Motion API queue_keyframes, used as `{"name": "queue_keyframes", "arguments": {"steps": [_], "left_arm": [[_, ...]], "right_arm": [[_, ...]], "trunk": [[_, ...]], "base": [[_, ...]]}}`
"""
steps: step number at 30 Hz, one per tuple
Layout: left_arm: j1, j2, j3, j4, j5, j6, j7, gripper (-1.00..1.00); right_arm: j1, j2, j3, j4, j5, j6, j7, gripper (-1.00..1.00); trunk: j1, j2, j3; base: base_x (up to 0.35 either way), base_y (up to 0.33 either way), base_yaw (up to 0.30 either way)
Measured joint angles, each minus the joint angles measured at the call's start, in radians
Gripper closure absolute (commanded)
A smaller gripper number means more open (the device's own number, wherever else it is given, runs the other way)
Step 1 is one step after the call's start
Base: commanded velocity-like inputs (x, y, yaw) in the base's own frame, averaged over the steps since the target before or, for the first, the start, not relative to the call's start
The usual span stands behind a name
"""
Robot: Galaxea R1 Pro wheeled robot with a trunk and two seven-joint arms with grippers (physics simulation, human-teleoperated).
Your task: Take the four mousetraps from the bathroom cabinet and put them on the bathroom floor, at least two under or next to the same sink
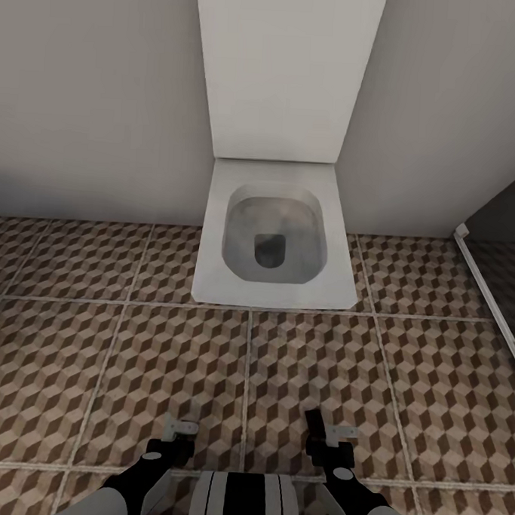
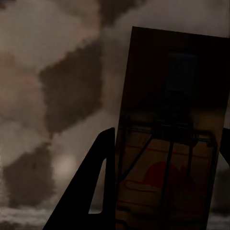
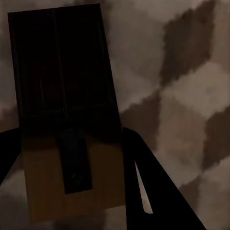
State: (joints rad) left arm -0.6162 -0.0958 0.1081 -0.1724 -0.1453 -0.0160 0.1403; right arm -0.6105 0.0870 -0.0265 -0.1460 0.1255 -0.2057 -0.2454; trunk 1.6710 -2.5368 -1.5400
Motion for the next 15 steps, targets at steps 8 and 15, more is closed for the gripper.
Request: {"name": "queue_keyframes", "arguments": {"steps": [8,15], "left_arm": [[0.0,0.001,0.001,0.0,0.0,-0.003,0.0,1.0],[0.0,0.001,0.001,0.0,0.0,-0.007,-0.001,1.0]], "right_arm": [[0.0,0.0,0.0,0.0,0.0,0.0,0.0,1.0],[0.0,0.0,0.0,0.0,0.0,0.0,0.0,1.0]], "trunk": [[0.0,0.0,0.0],[0.0,0.0,0.0]], "base": [[0.0,0.0,0.0],[0.0,0.0,0.0]]}}
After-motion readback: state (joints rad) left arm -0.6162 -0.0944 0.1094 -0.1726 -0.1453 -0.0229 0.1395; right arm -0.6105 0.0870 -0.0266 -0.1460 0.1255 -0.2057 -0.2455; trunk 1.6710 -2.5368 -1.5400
